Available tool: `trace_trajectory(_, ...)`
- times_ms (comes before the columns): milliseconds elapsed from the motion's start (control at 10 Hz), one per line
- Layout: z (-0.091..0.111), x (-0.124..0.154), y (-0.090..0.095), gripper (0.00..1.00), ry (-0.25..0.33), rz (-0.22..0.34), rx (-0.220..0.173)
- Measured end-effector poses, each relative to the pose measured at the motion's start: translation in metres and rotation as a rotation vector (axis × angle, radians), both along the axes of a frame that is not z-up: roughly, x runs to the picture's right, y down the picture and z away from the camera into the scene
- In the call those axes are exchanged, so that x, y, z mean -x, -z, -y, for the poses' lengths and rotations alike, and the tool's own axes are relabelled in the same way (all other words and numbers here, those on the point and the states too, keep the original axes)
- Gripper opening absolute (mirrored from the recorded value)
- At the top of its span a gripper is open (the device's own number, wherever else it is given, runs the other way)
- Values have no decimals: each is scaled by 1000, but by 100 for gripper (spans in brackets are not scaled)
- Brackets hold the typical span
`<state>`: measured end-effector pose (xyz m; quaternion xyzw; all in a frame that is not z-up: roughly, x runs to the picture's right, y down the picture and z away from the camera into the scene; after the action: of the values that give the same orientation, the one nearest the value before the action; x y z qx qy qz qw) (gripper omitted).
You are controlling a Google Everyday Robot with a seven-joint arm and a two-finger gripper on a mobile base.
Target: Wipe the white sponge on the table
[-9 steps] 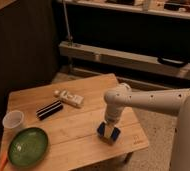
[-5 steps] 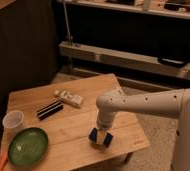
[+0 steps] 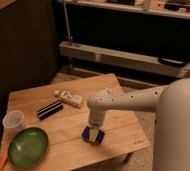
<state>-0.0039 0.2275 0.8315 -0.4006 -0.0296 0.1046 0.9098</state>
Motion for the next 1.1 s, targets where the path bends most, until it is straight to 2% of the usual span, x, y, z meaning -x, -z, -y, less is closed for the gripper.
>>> trace_trajectory(100,13,2,-17,6,3,5,-21)
trace_trajectory(700,20,2,-19,6,11,7,-32)
trace_trajectory(900,46,9,-35,6,20,15,-87)
trace_trajectory(1000,65,17,-45,6,20,22,-113)
trace_trajectory(1100,93,26,-60,6,24,30,-146)
